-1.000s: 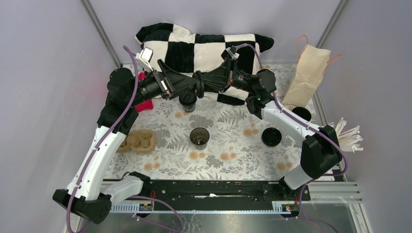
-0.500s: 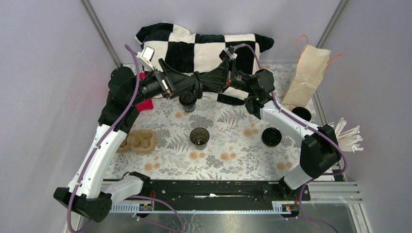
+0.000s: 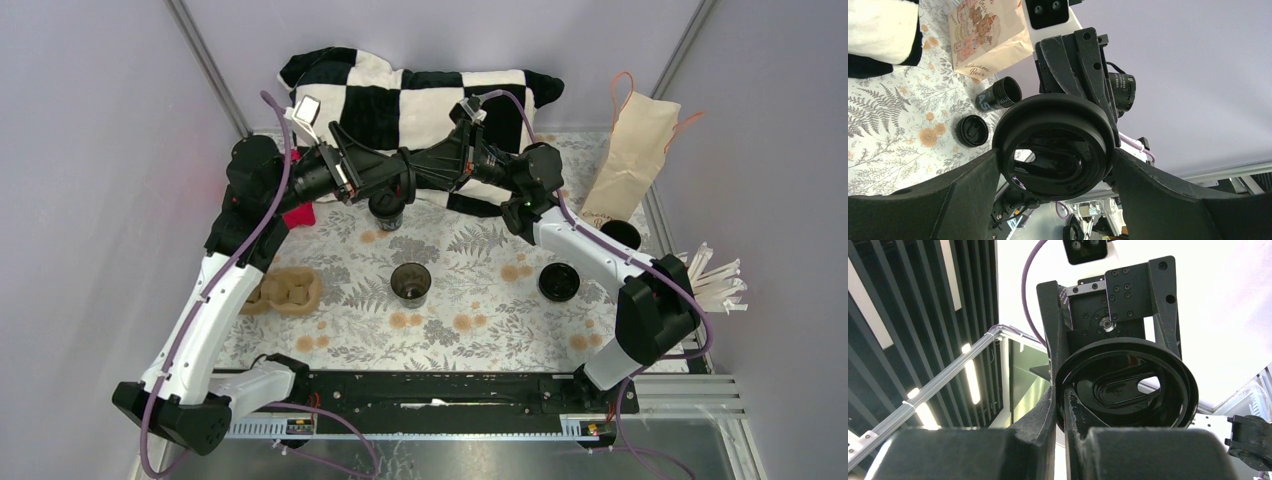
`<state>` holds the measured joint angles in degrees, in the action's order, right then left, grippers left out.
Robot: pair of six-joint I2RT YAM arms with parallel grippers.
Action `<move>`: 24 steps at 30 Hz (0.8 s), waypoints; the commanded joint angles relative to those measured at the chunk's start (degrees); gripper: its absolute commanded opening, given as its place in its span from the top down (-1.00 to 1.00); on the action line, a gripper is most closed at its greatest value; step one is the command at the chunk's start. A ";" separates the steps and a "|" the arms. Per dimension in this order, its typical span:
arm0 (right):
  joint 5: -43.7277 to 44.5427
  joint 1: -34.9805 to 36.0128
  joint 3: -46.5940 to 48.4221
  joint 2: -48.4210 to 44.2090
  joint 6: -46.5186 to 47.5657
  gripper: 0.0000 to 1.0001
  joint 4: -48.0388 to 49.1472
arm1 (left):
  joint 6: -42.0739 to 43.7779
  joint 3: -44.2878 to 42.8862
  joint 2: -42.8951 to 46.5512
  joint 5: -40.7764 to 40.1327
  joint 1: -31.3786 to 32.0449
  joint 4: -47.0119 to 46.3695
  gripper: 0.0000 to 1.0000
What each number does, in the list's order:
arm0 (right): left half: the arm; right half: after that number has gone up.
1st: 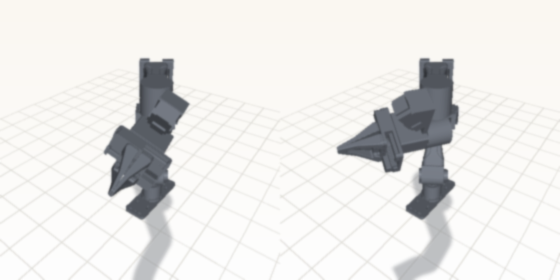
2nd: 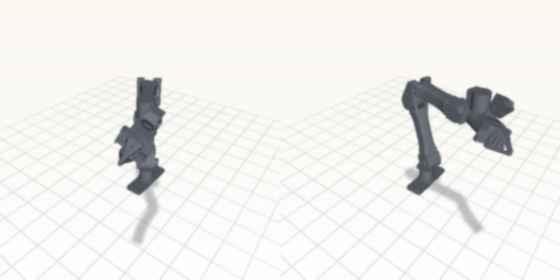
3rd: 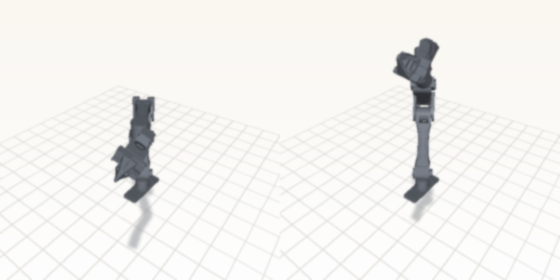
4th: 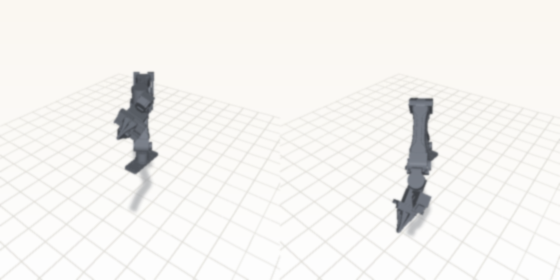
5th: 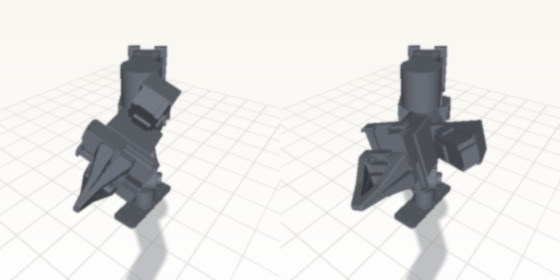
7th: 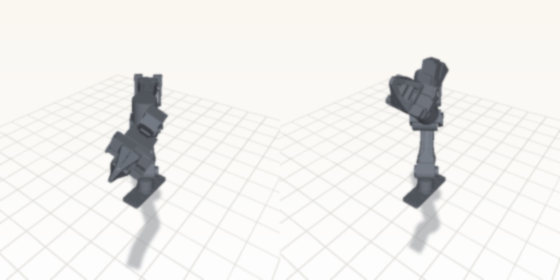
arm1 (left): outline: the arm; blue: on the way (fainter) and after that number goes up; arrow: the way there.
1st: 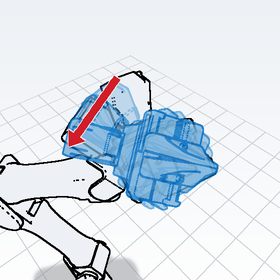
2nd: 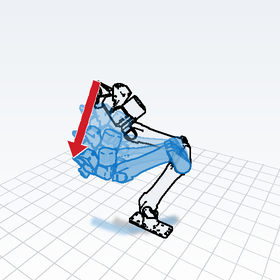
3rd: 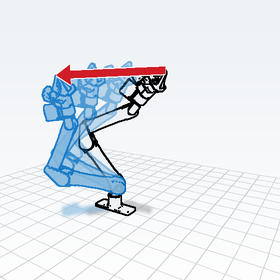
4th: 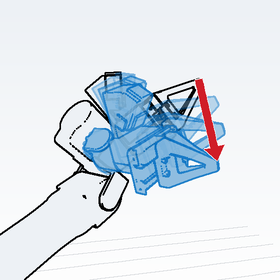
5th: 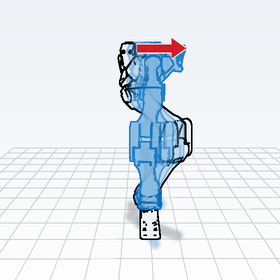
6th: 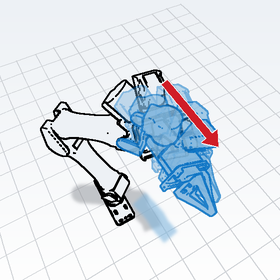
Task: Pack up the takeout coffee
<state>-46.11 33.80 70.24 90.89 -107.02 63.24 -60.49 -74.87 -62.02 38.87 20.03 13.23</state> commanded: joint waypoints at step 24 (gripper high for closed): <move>19.92 -15.91 8.07 -14.67 66.92 -0.82 -99.42 | 23.08 -13.39 -8.00 -19.95 0.02 41.24 -0.26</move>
<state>-43.53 24.29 68.88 80.07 -77.21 15.31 -47.05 -85.67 -67.90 28.21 19.94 40.66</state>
